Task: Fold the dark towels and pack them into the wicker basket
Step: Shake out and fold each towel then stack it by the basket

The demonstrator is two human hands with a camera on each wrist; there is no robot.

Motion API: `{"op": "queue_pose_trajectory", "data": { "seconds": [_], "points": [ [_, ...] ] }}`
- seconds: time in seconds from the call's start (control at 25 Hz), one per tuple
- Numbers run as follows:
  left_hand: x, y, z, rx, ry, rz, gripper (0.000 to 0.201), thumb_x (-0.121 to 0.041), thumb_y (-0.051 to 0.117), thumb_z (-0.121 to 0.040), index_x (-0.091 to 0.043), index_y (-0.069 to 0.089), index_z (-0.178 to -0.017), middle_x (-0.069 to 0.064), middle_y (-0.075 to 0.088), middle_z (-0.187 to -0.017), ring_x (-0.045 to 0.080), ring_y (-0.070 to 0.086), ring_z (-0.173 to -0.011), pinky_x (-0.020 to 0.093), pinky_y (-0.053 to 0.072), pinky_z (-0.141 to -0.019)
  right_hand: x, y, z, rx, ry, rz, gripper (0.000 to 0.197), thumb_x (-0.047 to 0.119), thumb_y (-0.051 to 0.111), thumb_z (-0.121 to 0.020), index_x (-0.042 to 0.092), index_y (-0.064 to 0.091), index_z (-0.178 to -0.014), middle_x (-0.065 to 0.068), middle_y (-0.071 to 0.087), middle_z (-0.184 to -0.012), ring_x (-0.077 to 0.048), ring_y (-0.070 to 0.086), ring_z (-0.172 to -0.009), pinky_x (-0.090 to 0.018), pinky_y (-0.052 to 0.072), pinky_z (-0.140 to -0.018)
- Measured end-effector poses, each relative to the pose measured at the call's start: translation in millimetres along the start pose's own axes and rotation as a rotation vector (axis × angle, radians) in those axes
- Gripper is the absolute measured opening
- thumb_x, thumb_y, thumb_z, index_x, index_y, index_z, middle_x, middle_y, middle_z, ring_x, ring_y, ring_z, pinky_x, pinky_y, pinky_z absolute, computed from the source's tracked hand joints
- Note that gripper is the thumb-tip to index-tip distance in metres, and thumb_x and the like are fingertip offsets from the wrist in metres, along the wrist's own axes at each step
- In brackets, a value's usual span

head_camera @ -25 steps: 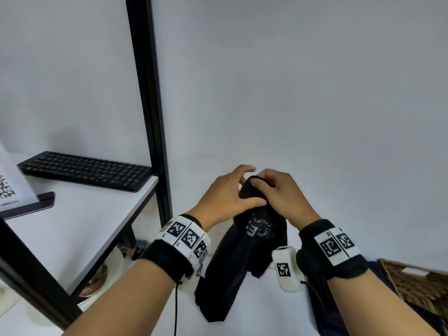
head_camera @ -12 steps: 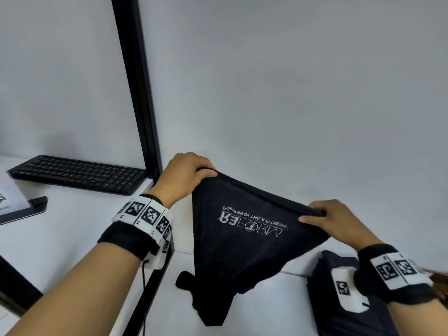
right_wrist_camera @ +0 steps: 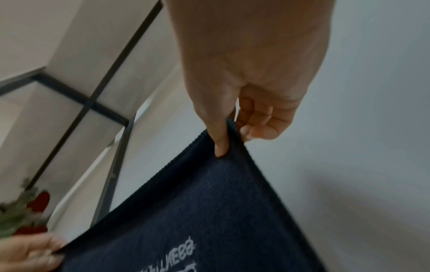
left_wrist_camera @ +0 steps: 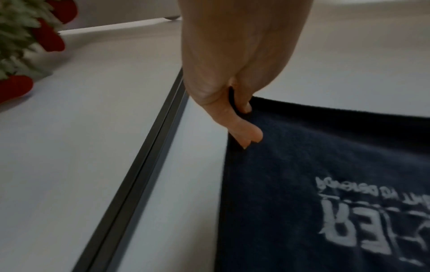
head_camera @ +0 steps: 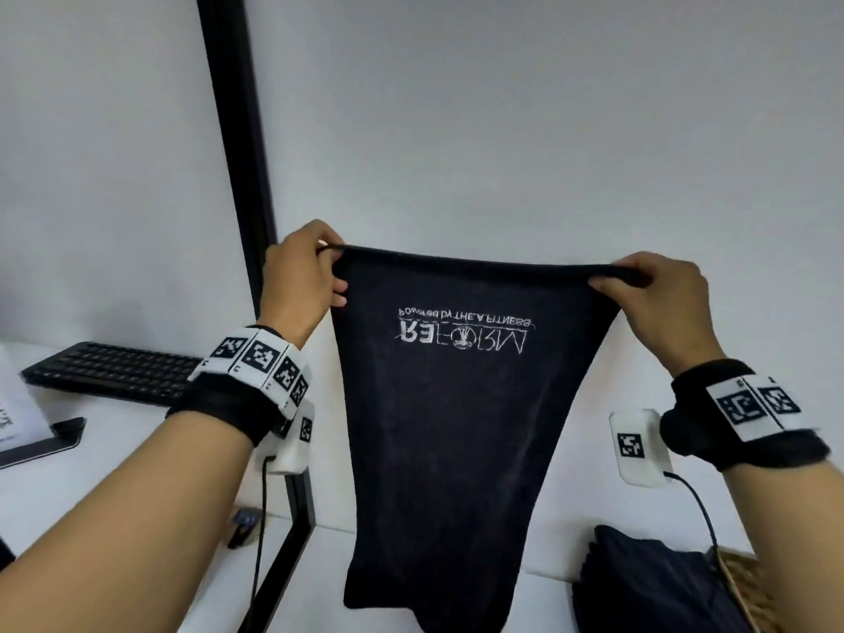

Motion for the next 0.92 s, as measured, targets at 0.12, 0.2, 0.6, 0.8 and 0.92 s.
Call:
{"op": "queue_pose_trajectory", "data": {
  "seconds": [0.12,0.2,0.6,0.8,0.92],
  "points": [
    [-45.0,-29.9,-5.8,-0.090,0.020,0.290,0.018,-0.003,0.048,-0.095,-0.016,0.058,-0.087,0.018,0.061,-0.101,0.028,0.072,-0.066,0.036,0.061,-0.058,45.7,-37.4,-11.8,-0.105,-0.019,-0.317,0.008,0.027,0.076,-0.078,0.021,0.070,-0.076,0.008,0.066,-0.069,-0.005,0.059,-0.065,-0.027,0.047,-0.066],
    [-64.8,-50.6,0.5,-0.120,0.050,0.414,0.017,-0.004,0.051,-0.094,-0.017,0.059,-0.086,0.017,0.061,-0.099,0.027,0.071,-0.067,0.036,0.060,-0.061,71.9,-61.7,-4.9,-0.111,-0.039,-0.484,0.002,0.023,0.072,-0.082,0.023,0.072,-0.080,0.006,0.068,-0.075,-0.006,0.062,-0.072,-0.027,0.051,-0.067],
    [-61.5,-139.4,131.9,-0.013,0.048,0.589,0.011,-0.008,0.065,-0.089,-0.018,0.069,-0.089,-0.003,0.070,-0.083,0.013,0.064,-0.082,0.028,0.054,-0.076,99.0,-110.9,160.1,0.037,0.062,-0.737,0.018,0.023,0.055,-0.097,0.023,0.070,-0.087,0.003,0.068,-0.087,-0.017,0.064,-0.083,-0.031,0.055,-0.075],
    [0.8,-125.3,189.6,0.149,-0.208,0.587,0.009,-0.007,0.064,-0.089,-0.014,0.070,-0.090,0.000,0.071,-0.085,0.010,0.066,-0.073,0.022,0.054,-0.065,56.1,-86.8,231.2,0.073,0.238,-0.647,0.015,0.021,0.058,-0.096,0.018,0.071,-0.089,-0.001,0.067,-0.084,-0.015,0.061,-0.078,-0.027,0.056,-0.070],
    [69.8,-89.5,224.1,0.249,-0.436,0.424,0.005,-0.009,0.067,-0.087,-0.008,0.072,-0.088,0.012,0.070,-0.092,0.017,0.066,-0.076,0.024,0.054,-0.065,-2.9,-40.9,272.5,0.183,0.421,-0.537,0.017,0.018,0.059,-0.095,0.008,0.072,-0.091,-0.009,0.069,-0.085,-0.018,0.061,-0.078,-0.033,0.054,-0.070]
  ]
}}
Point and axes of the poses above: each hand's wrist, its own z-axis away from the middle knuckle, its own y-axis out of the palm, x = y × z, the point moved 1 cm from there along -z, towards the middle knuckle
